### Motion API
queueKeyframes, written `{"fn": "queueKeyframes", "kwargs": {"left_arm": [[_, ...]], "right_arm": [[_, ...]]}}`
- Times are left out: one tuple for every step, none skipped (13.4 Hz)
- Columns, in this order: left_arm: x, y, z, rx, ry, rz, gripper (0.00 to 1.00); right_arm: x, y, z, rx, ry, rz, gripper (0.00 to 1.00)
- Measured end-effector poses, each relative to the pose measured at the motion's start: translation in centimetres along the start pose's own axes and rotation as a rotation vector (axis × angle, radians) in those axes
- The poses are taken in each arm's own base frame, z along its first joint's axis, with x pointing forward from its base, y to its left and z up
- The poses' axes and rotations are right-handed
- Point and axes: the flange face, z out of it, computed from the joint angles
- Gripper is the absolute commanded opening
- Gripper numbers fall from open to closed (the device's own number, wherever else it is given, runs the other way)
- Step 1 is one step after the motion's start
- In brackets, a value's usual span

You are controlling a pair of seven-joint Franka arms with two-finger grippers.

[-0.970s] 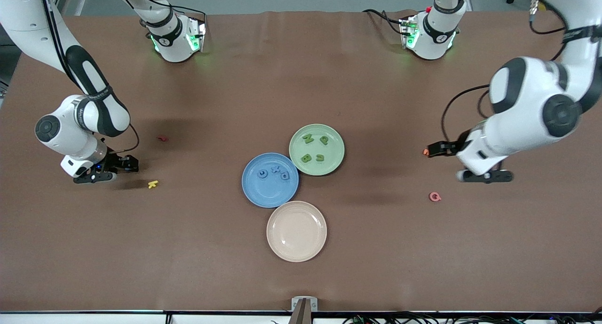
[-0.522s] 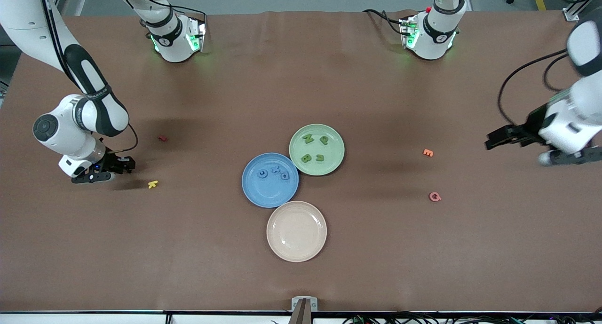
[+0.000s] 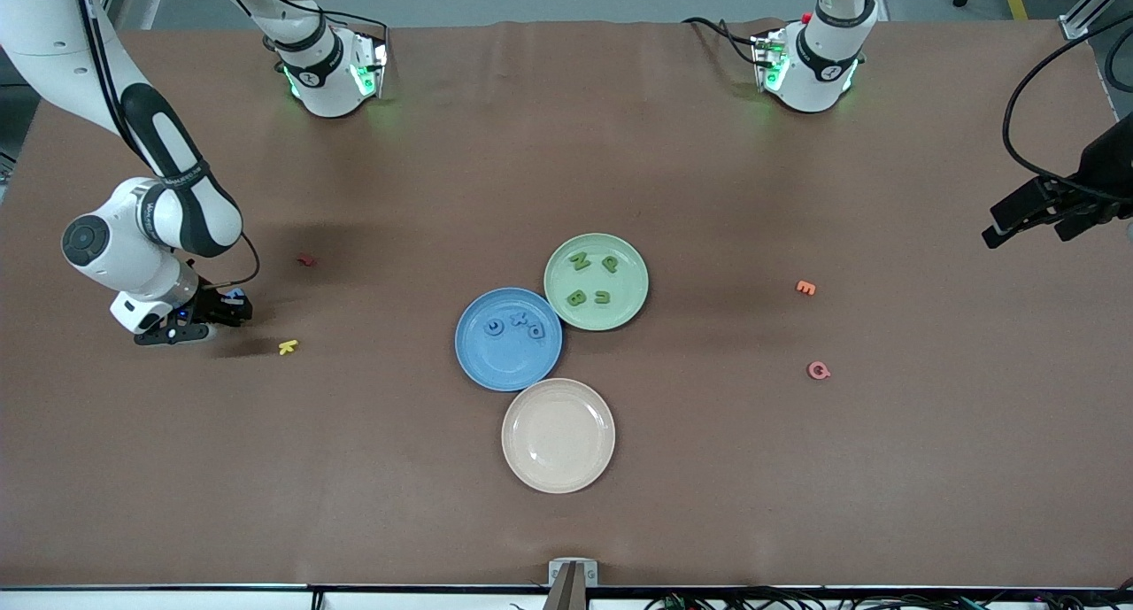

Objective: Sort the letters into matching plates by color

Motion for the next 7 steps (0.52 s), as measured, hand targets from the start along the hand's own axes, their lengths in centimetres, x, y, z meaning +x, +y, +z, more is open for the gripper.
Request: {"fn": "queueKeyframes", "kwargs": {"left_arm": [[0.0, 0.0, -0.4, -0.001, 0.006, 0.001, 0.99], [0.1, 0.1, -0.7, -0.001, 0.01, 0.001, 0.99], [0.1, 0.1, -0.9, -0.002, 0.013, 0.002, 0.99], [0.2, 0.2, -1.0, -0.002, 0.016, 0.004, 0.99], [0.2, 0.3, -1.2, 0.002, 0.02, 0.009, 0.99], [0.2, 0.4, -1.3, 0.016, 0.025, 0.019, 0.99], [0.3, 0.9, -1.4, 0.027, 0.028, 0.031, 0.99]], "right_arm": [[-0.1, 0.1, 0.0, 0.0, -0.001, 0.003, 1.0], [-0.3, 0.5, 0.1, 0.002, -0.005, 0.006, 1.0], [-0.6, 0.9, 0.2, 0.007, -0.018, 0.007, 1.0], [-1.0, 1.3, 0.4, 0.015, -0.038, 0.011, 1.0], [-1.4, 1.6, 0.5, 0.025, -0.061, 0.011, 1.0], [-1.8, 1.8, 0.6, 0.036, -0.086, 0.013, 1.0], [-2.3, 2.0, 0.7, 0.047, -0.109, 0.017, 1.0]]}}
